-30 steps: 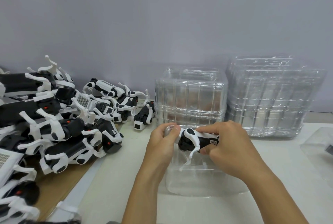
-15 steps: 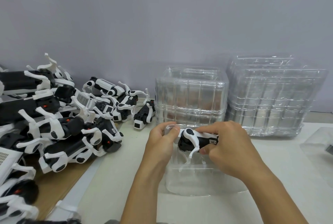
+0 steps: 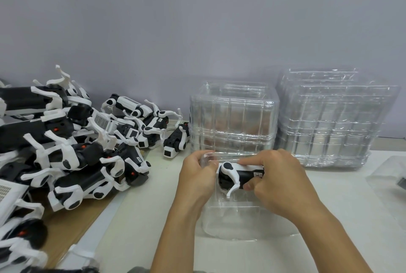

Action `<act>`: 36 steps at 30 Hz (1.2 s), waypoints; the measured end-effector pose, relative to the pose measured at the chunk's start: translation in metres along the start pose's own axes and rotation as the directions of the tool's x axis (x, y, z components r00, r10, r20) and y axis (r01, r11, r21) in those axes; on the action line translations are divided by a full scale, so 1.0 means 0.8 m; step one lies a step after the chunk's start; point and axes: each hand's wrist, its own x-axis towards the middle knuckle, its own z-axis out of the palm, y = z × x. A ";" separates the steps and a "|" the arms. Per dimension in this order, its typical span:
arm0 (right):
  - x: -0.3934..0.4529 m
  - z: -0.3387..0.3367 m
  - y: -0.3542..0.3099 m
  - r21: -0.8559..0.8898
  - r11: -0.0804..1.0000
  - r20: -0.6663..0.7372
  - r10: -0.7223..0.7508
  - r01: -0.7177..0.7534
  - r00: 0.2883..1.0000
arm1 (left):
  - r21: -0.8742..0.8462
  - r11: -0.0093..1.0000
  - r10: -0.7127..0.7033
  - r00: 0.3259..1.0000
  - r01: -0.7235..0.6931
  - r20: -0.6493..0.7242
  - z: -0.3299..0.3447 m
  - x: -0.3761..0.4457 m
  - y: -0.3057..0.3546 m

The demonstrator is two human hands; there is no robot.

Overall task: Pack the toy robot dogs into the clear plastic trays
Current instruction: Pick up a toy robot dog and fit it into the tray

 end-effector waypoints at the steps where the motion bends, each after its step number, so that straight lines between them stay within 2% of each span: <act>1: 0.000 0.000 0.000 -0.011 1.000 0.003 0.007 -0.007 1.000 | 0.016 1.000 0.001 1.000 -0.001 -0.007 0.000 -0.001 0.000; 10: 0.000 -0.003 -0.001 0.012 0.999 0.012 0.049 -0.049 0.999 | -0.076 0.994 -0.082 0.996 0.084 0.033 -0.002 -0.007 0.010; 24: 0.001 -0.001 -0.003 -0.003 0.996 0.037 0.093 -0.093 0.995 | 0.050 0.995 -0.080 0.995 0.082 -0.058 0.001 -0.015 0.019; 32: 0.003 -0.015 -0.001 0.026 0.995 0.106 0.096 -0.099 0.990 | 0.037 0.995 -0.092 0.995 0.094 -0.032 -0.002 -0.020 0.025; 36: 0.004 -0.030 0.001 0.068 0.994 0.072 0.081 -0.086 0.994 | 0.036 0.995 -0.097 0.995 0.098 -0.026 -0.003 -0.022 0.027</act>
